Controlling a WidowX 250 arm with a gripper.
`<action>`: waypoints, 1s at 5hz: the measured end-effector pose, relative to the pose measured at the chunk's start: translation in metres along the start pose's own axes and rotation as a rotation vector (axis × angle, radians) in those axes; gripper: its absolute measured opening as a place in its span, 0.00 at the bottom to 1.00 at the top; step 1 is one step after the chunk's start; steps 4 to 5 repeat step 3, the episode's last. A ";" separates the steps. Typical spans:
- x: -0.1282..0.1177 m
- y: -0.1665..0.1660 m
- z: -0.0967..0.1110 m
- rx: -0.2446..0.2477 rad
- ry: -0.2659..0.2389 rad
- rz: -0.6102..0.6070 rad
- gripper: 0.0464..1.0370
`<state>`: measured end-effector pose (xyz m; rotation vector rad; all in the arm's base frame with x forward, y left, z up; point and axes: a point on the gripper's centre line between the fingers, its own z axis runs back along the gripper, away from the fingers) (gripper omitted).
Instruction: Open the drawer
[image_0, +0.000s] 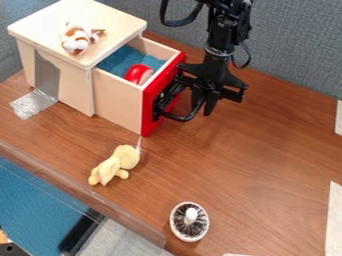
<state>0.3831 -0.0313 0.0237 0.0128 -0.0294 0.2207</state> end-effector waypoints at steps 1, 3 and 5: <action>-0.010 -0.001 -0.004 -0.024 0.049 0.043 0.38; -0.015 0.003 0.047 -0.082 -0.082 0.006 0.95; -0.015 0.003 0.047 -0.082 -0.082 0.006 0.95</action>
